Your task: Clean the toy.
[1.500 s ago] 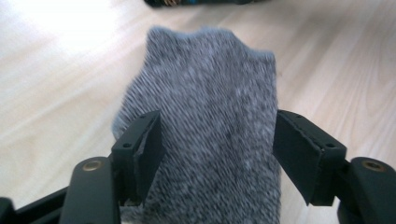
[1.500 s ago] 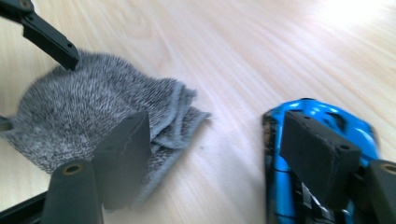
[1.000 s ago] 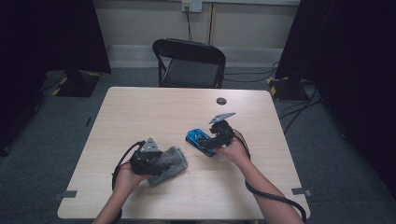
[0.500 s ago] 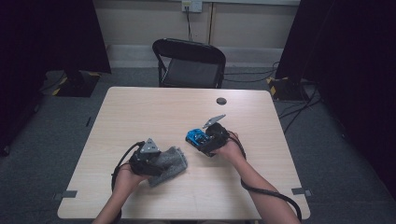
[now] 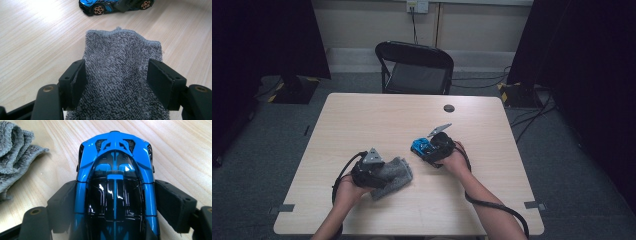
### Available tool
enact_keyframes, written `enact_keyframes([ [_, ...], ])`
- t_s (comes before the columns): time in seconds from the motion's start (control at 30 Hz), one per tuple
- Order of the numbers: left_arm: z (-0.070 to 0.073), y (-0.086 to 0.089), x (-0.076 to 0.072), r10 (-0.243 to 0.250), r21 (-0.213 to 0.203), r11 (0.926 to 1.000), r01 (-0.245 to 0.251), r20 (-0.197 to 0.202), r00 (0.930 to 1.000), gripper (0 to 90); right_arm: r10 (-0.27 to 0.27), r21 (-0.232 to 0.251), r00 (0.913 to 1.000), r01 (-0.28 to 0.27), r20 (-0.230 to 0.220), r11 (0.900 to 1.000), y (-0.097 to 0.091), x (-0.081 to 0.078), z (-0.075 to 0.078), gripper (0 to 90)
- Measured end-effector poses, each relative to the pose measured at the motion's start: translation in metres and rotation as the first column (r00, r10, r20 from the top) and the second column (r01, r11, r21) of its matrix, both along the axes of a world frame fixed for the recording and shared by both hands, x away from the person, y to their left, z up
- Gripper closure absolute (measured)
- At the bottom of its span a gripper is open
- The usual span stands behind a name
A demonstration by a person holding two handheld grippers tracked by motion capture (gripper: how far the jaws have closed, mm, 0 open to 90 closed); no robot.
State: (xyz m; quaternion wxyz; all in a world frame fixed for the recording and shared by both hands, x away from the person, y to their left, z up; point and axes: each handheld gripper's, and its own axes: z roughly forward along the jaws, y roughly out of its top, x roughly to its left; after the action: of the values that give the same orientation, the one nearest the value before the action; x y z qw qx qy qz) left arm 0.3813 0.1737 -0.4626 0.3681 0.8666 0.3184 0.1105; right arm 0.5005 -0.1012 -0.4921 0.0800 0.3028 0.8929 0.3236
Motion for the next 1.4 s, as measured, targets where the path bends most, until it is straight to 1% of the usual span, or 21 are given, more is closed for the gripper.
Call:
enact_keyframes([
  [0.17,-0.0008,-0.0022,0.0003,-0.003,0.003,1.0,0.003,0.0,1.0,31.3,-0.003,0.012,1.0,0.003,0.003,0.9999,-0.0019,-0.0013,-0.0004,24.8],
  [0.23,-0.0011,-0.0028,0.0,-0.005,0.006,1.0,0.005,-0.001,1.0,31.2,-0.005,-0.001,1.0,0.005,0.003,1.0,-0.0011,-0.0021,0.0001,24.8],
  [0.37,-0.0017,-0.0035,0.0001,-0.005,0.006,1.0,0.005,0.001,1.0,30.9,-0.01,-0.014,0.9999,0.01,0.006,0.9999,0.0005,-0.0026,0.0005,25.2],
  [0.5,-0.0008,-0.004,0.0,-0.007,0.013,0.9999,0.007,0.004,1.0,30.8,-0.004,-0.012,1.0,0.004,0.007,0.9999,0.0,-0.0024,0.0004,25.4],
  [0.57,-0.0006,-0.0048,-0.0002,-0.01,0.014,0.9999,0.01,0.005,0.9999,30.7,0.0,-0.003,1.0,0.0,0.006,1.0,-0.0012,-0.0023,0.0001,25.5],
  [0.77,-0.001,-0.0061,-0.0003,-0.013,0.022,0.9997,0.013,0.003,0.9999,30.4,0.005,-0.003,1.0,-0.004,0.007,1.0,-0.0017,-0.0026,0.0003,25.8],
  [0.87,-0.0007,-0.0061,-0.0001,-0.013,0.023,0.9996,0.013,0.006,0.9999,30.4,-0.001,0.0,1.0,0.001,0.006,1.0,-0.0015,-0.0026,0.0003,25.8],
  [0.97,-0.0001,-0.0061,0.0003,-0.014,0.02,0.9997,0.014,0.009,0.9999,30.4,-0.026,0.009,0.9997,0.026,0.0,0.9996,-0.0026,-0.0034,0.0005,25.9],
  [1.07,0.0,-0.0063,0.0008,-0.014,0.018,0.9997,0.014,0.009,0.9999,30.5,-0.032,0.019,0.9995,0.032,0.007,0.9993,-0.0037,-0.0039,0.0012,27.1],
  [1.1,-0.0001,-0.0063,0.0011,-0.014,0.018,0.9997,0.014,0.009,0.9999,30.4,-0.031,0.018,0.9994,0.031,0.014,0.9994,-0.0033,-0.0045,0.0028,27.9],
  [1.17,-0.0001,-0.0065,0.0015,-0.016,0.02,0.9997,0.016,0.008,0.9998,30.5,-0.028,0.004,0.9996,0.028,0.001,0.9996,-0.0028,-0.0044,0.0036,28.0],
  [1.2,-0.0001,-0.0067,0.0017,-0.017,0.021,0.9996,0.017,0.008,0.9998,30.4,-0.025,-0.003,0.9997,0.025,0.002,0.9997,-0.0028,-0.0046,0.0041,28.1],
  [1.27,0.0003,-0.0071,0.0019,-0.018,0.02,0.9996,0.018,0.008,0.9998,30.4,-0.028,-0.001,0.9996,0.028,0.005,0.9996,-0.0027,-0.0052,0.0038,28.1],
  [1.4,0.0011,-0.0079,0.0022,-0.018,0.016,0.9997,0.018,0.011,0.9998,30.4,-0.034,-0.003,0.9994,0.034,-0.004,0.9994,-0.004,-0.0055,0.0049,28.2],
])
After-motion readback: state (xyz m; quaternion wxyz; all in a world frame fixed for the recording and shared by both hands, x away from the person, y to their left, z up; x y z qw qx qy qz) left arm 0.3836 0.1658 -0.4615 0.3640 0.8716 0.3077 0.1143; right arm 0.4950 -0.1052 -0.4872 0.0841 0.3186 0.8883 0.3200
